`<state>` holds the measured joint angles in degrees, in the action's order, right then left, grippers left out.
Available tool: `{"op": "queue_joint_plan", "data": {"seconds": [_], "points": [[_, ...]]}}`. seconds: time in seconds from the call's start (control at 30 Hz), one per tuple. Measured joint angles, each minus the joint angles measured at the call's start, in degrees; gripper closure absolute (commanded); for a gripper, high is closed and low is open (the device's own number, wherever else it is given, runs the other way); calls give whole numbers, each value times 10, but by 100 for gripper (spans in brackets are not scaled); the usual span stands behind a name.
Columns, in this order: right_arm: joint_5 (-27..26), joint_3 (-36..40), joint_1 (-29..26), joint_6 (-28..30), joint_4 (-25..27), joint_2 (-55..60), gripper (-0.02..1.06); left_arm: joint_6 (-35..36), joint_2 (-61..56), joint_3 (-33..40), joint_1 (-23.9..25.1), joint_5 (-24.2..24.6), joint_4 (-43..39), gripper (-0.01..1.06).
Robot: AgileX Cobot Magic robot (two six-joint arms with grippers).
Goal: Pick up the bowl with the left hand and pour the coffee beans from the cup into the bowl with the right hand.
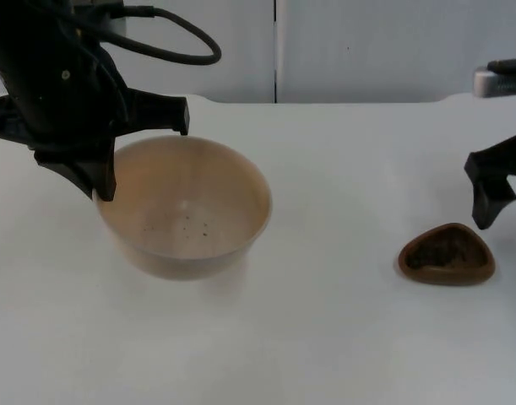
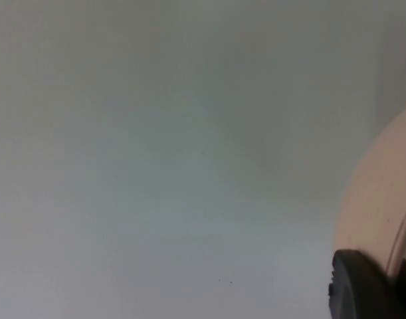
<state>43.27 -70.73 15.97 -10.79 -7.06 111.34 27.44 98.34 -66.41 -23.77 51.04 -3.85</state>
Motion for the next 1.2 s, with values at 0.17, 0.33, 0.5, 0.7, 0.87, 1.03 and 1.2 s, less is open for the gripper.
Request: {"op": "queue_joint_plan", "data": {"seconds": [0.17,0.33,0.5,0.7,0.87,1.03,1.2], "points": [[-13,0,0,0,0,29,21,0,0,0,0,0,0,105],[-21,0,0,0,0,45,21,0,0,0,0,0,0,105],[-35,0,0,0,0,52,21,0,0,0,0,0,0,105],[-46,0,0,0,-1,55,24,0,0,0,0,0,0,105],[-58,0,0,0,-1,56,24,0,0,0,0,0,0,105],[-61,0,0,0,-2,56,24,0,0,0,0,0,0,105],[-61,0,0,0,-7,56,24,0,0,0,0,0,0,105]]}}
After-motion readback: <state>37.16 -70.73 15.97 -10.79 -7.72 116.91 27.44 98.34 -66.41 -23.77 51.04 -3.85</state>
